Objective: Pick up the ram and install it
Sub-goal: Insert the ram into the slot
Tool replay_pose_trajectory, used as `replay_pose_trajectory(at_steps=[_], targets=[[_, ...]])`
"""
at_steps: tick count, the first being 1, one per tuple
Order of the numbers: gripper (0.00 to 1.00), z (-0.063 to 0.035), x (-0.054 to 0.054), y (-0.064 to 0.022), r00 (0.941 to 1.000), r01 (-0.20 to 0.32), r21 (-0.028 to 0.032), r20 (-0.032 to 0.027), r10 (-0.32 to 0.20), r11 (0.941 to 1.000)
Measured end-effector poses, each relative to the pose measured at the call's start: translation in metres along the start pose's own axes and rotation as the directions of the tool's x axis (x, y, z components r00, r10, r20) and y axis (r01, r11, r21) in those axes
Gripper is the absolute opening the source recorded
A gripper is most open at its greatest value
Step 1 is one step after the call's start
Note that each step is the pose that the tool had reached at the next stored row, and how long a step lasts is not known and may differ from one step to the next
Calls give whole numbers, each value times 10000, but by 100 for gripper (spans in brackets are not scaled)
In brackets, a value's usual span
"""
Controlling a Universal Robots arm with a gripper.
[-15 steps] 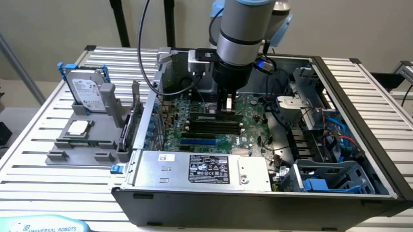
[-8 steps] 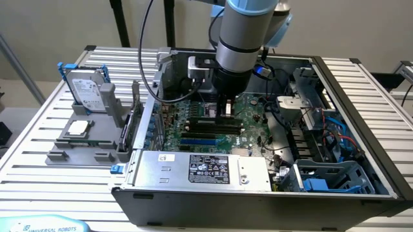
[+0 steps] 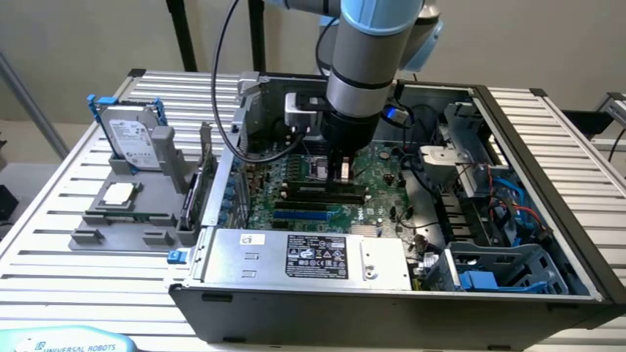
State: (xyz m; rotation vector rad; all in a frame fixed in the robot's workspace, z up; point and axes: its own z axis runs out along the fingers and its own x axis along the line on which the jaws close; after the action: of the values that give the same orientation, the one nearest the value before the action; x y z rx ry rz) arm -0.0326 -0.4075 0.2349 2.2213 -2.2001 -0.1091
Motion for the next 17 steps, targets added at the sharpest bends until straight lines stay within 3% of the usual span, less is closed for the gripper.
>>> replay_pose_trajectory(at_steps=[12, 17], targets=[[13, 49, -12, -6, 10000, 0, 5, 6, 0, 10000], [13, 59, -12, -7, 10000, 1, 38, 6, -1, 10000]])
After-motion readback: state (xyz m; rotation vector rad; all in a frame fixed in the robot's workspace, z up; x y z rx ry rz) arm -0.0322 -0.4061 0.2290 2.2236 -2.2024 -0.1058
